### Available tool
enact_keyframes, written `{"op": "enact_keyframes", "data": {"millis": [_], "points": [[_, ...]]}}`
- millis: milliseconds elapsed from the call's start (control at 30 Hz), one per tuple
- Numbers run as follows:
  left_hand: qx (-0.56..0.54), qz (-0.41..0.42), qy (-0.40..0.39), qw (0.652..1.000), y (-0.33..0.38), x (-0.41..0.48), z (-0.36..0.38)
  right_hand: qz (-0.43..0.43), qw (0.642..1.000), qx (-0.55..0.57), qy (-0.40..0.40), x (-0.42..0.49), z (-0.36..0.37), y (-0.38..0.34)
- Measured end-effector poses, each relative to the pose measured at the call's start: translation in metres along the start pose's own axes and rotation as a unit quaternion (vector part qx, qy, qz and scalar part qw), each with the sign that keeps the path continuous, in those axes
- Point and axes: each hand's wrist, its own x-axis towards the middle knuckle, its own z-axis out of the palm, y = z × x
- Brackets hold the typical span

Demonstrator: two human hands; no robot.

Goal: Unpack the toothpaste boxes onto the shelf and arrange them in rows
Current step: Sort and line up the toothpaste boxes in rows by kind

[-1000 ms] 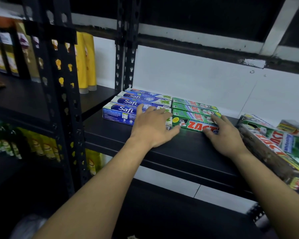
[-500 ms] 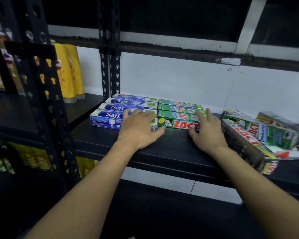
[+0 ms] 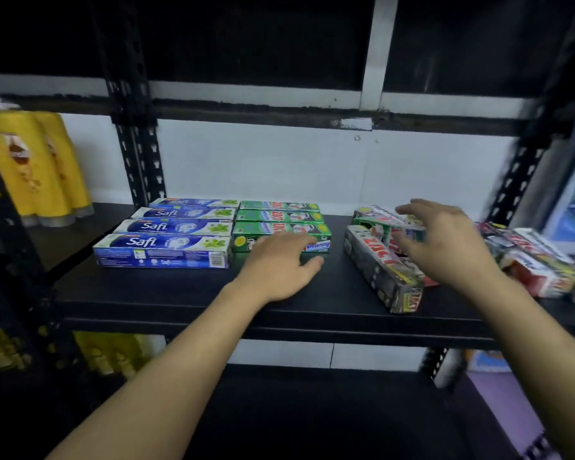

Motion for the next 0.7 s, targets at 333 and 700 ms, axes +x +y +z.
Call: {"op": "enact_keyframes", "data": {"millis": [333,700], "points": [[-0.016,-0.045,-0.102,0.994,0.012,0.002,0.021,0.074,0.994,0.083,-0.010,-0.017,0.001,0.055],[-0.033,-0.061,-0.080,0.994,0.013,-0.002,0.020,0.140,0.947,0.224,0.186,-0.049,-0.006,0.050]]}}
